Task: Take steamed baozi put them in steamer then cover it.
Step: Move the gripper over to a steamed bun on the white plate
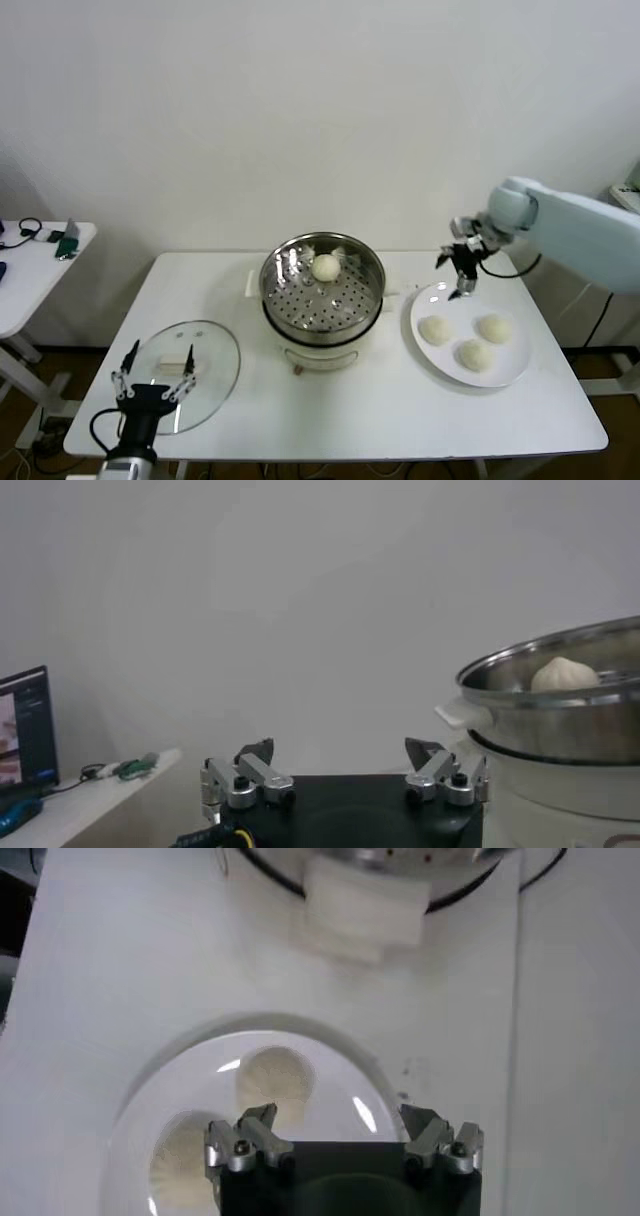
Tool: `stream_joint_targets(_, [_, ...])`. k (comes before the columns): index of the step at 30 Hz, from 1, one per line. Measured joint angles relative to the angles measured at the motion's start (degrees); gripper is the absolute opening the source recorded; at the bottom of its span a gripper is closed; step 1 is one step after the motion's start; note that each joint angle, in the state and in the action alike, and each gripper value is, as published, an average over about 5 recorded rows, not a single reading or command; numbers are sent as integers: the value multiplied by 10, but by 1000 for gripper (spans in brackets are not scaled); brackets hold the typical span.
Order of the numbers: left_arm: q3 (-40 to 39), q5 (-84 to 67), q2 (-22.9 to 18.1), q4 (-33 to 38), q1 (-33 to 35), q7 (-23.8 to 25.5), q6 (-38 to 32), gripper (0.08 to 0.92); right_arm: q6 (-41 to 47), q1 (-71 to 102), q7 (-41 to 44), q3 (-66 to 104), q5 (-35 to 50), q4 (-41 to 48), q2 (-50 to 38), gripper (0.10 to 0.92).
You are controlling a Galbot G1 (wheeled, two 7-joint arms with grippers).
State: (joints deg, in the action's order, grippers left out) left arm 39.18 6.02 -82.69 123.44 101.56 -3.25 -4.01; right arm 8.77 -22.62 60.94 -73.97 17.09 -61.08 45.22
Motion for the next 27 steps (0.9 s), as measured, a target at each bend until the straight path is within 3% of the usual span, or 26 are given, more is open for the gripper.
stream_joint_targets(27, [0, 1, -8, -9, 10, 0, -2, 823, 9, 143, 0, 99, -58, 100, 68, 823])
